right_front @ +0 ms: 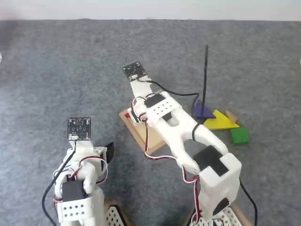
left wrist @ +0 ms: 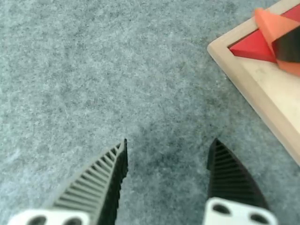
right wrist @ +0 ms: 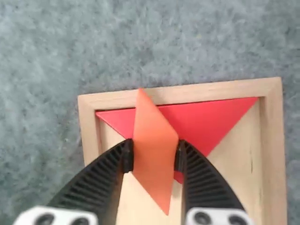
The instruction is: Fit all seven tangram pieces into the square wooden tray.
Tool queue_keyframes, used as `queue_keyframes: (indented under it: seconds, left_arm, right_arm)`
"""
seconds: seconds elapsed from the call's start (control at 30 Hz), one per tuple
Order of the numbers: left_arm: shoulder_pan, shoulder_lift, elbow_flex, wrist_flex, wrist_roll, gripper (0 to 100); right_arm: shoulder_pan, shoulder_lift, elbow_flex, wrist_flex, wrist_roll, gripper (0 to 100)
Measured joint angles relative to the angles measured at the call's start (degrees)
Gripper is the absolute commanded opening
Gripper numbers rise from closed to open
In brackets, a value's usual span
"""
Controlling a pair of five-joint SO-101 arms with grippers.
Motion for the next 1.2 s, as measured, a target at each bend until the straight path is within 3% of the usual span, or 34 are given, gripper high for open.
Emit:
queue_keyframes:
  seconds: [0.63, 1.2]
  left_arm:
    - [0.0, 0.0, 0.0, 0.0, 0.0, 27]
    - [0.0, 0.0, 0.0, 0.0, 0.0, 27]
  right_arm:
    - [0.09, -2.46, 0.26, 1.05, 0.0, 20.2]
    - [6.24, -1.41, 1.49, 1.76, -1.05, 20.2]
